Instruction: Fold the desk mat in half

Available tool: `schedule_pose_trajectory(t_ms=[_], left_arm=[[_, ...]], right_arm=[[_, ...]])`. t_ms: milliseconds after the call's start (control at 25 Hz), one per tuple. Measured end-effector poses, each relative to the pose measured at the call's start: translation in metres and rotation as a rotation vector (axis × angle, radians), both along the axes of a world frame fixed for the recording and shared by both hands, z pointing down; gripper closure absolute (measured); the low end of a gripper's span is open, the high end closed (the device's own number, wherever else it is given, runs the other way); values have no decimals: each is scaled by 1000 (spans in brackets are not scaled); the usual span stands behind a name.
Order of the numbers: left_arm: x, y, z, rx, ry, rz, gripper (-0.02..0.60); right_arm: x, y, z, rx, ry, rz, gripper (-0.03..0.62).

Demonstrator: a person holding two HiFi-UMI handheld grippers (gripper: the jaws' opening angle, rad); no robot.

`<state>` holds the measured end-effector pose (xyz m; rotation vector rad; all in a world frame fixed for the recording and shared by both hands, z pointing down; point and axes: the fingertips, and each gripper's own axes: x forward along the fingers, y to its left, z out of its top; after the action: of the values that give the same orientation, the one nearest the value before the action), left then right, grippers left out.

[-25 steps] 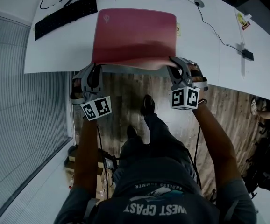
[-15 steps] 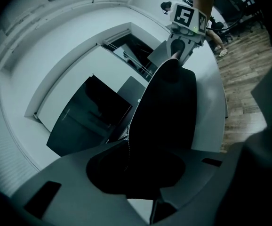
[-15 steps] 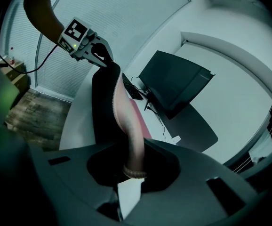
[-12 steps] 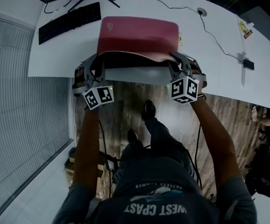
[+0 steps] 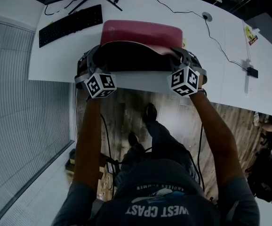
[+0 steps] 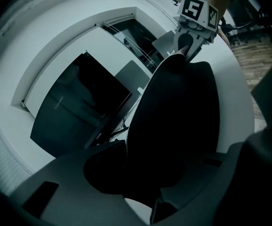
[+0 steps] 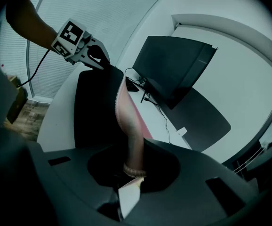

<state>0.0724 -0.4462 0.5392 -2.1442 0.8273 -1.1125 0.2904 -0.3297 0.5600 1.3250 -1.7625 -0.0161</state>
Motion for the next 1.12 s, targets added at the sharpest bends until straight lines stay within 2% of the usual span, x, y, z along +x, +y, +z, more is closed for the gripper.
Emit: schedule_pose_trajectory(t_ms=[240,360,440,600,760,960,1120], left_arm=[[13,-26,9,19,-20,-1,466],[17,-38,15,33,-29,-11,434],[19,-45,22,22,-36,-18,410],[22,-51,35,-3,-54,-5,410],[22,-49,33,4,-34,-8,410],[23,-43,45,-37,-23,-19,410],[16,-41,43,-67,56,-67,410]], right_arm=[[12,-22,16,-40,-12,19,528],[17,-32,27,-61,-23,29,526],[19,-39,35,-80,-23,32,526],[27,-52,51,-120,-28,57,526],[40,-59,64,-166,-32,91,526],[54,-61,75,-198,-21,102,513],[56,-64,75,-205,-28,109,508]])
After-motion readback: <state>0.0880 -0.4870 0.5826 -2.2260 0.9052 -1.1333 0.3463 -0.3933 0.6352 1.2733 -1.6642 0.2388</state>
